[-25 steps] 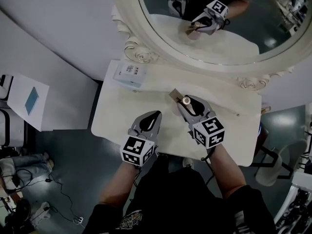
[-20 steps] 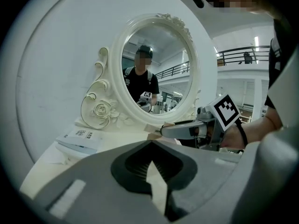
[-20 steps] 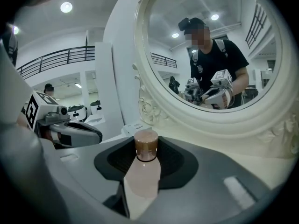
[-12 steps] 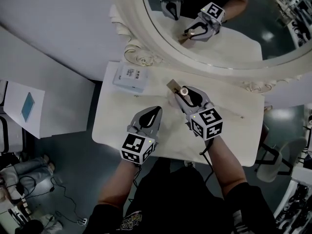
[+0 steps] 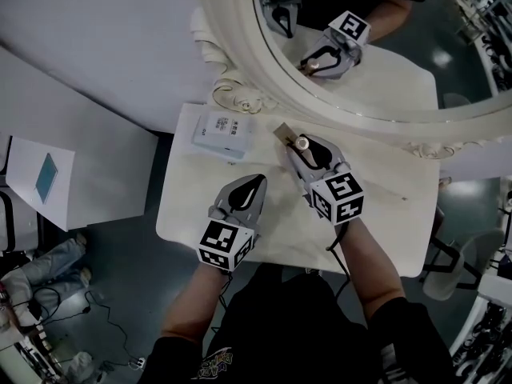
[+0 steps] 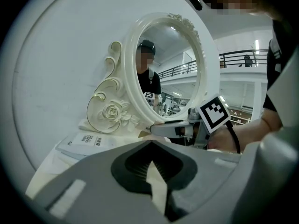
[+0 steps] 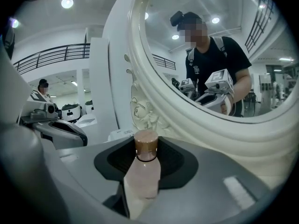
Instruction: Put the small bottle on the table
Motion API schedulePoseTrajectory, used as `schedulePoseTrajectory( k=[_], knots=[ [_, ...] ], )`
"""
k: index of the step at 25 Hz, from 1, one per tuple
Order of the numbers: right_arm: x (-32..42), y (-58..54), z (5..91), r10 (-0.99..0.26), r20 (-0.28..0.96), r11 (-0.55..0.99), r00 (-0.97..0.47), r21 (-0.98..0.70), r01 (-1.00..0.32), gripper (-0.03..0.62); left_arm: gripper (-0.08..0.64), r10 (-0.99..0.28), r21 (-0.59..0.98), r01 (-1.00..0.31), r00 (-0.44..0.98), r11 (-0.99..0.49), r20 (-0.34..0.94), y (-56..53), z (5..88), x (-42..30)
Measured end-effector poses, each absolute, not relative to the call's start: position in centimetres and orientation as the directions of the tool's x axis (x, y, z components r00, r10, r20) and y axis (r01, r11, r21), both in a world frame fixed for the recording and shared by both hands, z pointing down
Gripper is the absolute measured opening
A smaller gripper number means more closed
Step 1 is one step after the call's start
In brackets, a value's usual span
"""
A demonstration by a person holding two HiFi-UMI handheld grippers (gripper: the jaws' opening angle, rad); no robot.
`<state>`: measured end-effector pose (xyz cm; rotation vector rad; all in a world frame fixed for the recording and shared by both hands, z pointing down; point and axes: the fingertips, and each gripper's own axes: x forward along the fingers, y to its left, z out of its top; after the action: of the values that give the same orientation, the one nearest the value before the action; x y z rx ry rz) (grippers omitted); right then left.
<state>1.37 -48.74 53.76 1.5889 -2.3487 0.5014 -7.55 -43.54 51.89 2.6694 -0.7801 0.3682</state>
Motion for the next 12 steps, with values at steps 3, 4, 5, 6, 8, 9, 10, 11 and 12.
schedulePoseTrajectory(
  k=[3,4,5,6,8,9,10,11,12],
  knots=[
    [1.1,-49.3,53.7,-0.844,0.394,0.345,-0.364,-0.123,-0.931,0.169,0.000,-0.474,0.244,-0.561,0.814,-0.791,0.337,-43.7,52.0,-7.9],
    [1.1,-49.5,53.8,-0.845,0.392,0.344,-0.364,-0.122,-0.931,0.169,0.000,-0.475,0.244,-0.563,0.813,-0.790,0.337,-43.8,52.0,-8.0],
    [1.1,-49.7,53.8,-0.846,0.389,0.344,-0.364,-0.123,-0.931,0.169,0.000,-0.476,0.245,-0.565,0.812,-0.788,0.338,-43.9,52.1,-8.1],
    [1.0,-49.9,53.8,-0.848,0.386,0.343,-0.363,-0.123,-0.931,0.169,0.000,-0.477,0.245,-0.566,0.810,-0.787,0.340,-44.0,52.2,-8.2],
    [0.9,-50.1,53.9,-0.851,0.380,0.344,-0.363,-0.120,-0.931,0.169,0.000,-0.479,0.246,-0.569,0.808,-0.785,0.342,-44.1,52.3,-8.3],
    [0.8,-50.2,53.9,-0.852,0.377,0.346,-0.364,-0.117,-0.931,0.169,0.000,-0.480,0.246,-0.570,0.808,-0.784,0.342,-44.1,52.3,-8.3],
    [0.8,-50.3,53.9,-0.852,0.374,0.348,-0.365,-0.115,-0.930,0.169,0.000,-0.480,0.247,-0.570,0.808,-0.784,0.342,-44.1,52.3,-8.3],
    [0.7,-50.4,53.8,-0.853,0.373,0.351,-0.366,-0.112,-0.930,0.169,0.000,-0.480,0.247,-0.570,0.808,-0.783,0.342,-44.1,52.3,-8.3],
    [0.6,-50.4,53.8,-0.853,0.372,0.353,-0.367,-0.108,-0.929,0.169,0.000,-0.480,0.247,-0.571,0.807,-0.783,0.343,-44.1,52.3,-8.3]
  ],
)
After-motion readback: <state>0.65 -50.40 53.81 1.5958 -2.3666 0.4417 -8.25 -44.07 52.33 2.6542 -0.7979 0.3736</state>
